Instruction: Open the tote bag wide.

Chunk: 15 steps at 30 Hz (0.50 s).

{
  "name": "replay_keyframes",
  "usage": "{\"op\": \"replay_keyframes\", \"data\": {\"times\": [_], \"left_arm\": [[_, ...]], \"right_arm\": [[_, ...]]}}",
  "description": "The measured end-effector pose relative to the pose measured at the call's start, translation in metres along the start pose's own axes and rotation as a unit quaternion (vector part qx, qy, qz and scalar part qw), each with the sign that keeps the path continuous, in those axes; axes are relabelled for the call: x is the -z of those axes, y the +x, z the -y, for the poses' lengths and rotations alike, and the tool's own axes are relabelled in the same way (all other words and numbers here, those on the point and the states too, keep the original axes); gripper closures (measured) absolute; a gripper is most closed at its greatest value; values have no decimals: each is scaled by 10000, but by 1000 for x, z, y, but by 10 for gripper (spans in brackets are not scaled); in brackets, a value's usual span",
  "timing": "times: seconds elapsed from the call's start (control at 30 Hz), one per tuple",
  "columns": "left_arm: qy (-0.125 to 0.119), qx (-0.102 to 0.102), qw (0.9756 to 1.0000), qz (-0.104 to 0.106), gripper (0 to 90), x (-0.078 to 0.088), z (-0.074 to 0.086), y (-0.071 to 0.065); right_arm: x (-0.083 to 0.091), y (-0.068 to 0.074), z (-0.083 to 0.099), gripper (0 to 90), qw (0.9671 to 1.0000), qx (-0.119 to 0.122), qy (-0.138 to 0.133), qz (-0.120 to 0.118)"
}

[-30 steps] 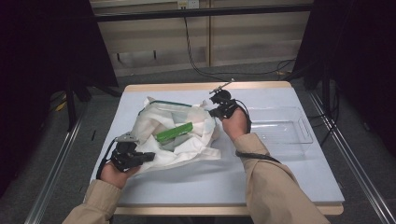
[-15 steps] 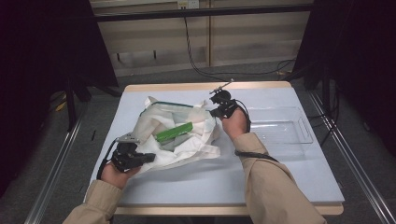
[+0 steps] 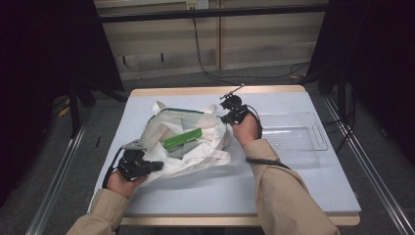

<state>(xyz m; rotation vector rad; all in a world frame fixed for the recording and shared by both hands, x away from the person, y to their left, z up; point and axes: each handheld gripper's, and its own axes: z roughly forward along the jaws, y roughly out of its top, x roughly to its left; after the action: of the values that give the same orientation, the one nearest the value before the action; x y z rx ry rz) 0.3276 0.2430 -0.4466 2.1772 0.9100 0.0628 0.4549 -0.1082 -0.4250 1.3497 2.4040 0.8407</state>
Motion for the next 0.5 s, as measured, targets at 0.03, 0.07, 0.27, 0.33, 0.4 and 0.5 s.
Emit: {"op": "replay_keyframes", "data": {"times": [0.03, 0.07, 0.27, 0.33, 0.4, 0.5], "left_arm": [[-9, 5, 10000, -28, 900, 0, 0, 0], [-17, 13, 10000, -15, 900, -1, 0, 0], [24, 11, 10000, -2, 900, -1, 0, 0], [13, 22, 10000, -9, 900, -2, 1, 0], [25, 18, 10000, -5, 900, -2, 1, 0], [53, 26, 10000, -8, 900, -1, 2, 0]], "right_arm": [[0, -1, 0, 893, 10000, 14, 8, -14], [0, -1, 0, 893, 10000, -20, 34, -22], [-3, -1, 0, 891, 10000, -7, 59, -6], [-4, -2, 0, 892, 10000, 4, 87, 5], [-4, -2, 0, 892, 9999, 31, 120, 8], [-6, -3, 0, 892, 9999, 27, 135, 38]]}}
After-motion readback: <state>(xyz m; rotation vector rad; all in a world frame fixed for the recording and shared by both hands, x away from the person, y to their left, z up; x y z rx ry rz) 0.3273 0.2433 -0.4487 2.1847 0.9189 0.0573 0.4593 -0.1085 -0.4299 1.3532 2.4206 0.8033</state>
